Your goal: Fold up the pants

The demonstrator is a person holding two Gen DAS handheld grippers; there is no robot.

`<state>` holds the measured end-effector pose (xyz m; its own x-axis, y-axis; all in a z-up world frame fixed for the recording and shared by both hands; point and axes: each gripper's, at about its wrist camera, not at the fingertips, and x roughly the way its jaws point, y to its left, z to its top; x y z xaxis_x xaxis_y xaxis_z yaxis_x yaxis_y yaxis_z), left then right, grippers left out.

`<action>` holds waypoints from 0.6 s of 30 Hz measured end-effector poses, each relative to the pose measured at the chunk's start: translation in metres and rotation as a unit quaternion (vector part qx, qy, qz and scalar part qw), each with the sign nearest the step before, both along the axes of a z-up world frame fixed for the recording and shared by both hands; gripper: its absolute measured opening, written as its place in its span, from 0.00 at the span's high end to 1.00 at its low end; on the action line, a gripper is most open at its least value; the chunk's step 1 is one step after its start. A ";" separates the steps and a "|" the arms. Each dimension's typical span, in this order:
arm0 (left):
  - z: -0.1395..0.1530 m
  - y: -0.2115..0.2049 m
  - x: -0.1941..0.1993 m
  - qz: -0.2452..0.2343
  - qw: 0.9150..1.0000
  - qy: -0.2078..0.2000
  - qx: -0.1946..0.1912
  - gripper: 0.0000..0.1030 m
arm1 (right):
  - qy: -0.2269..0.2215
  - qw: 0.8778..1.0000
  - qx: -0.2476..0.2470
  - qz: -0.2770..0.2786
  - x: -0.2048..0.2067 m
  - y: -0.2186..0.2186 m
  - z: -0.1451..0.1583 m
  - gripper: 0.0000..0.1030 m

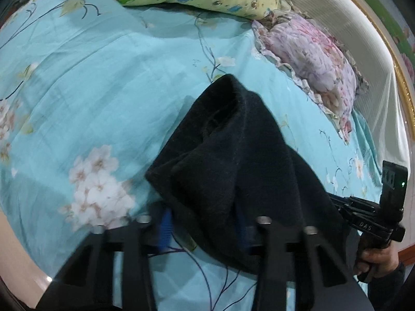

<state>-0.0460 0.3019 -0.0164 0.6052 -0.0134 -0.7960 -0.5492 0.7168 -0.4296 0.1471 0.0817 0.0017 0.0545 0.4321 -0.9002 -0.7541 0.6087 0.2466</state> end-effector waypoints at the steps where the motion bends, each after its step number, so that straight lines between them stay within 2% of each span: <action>1: 0.002 0.000 -0.001 -0.004 1.000 -0.007 -0.006 0.78 | -0.003 1.000 0.000 0.001 -0.001 0.000 0.001 0.81; 2: 0.008 0.000 -0.003 -0.005 1.000 -0.019 -0.004 0.81 | -0.013 1.000 -0.003 0.003 -0.003 0.000 0.003 0.85; 5: 0.036 0.001 -0.015 -0.017 0.997 -0.073 0.012 0.83 | -0.045 0.999 -0.002 0.001 -0.009 -0.004 0.016 0.87; 9: 0.054 0.004 -0.026 -0.028 0.992 -0.123 0.011 0.83 | -0.149 0.989 -0.004 -0.026 -0.014 -0.010 0.051 0.90; 12: 0.048 0.003 -0.024 -0.031 0.993 -0.110 0.026 0.83 | -0.196 0.980 -0.006 -0.045 -0.011 -0.009 0.060 0.90; 18: 0.017 0.006 -0.019 -0.038 0.996 -0.073 0.044 0.83 | -0.205 0.977 -0.036 -0.042 -0.011 0.003 0.030 0.91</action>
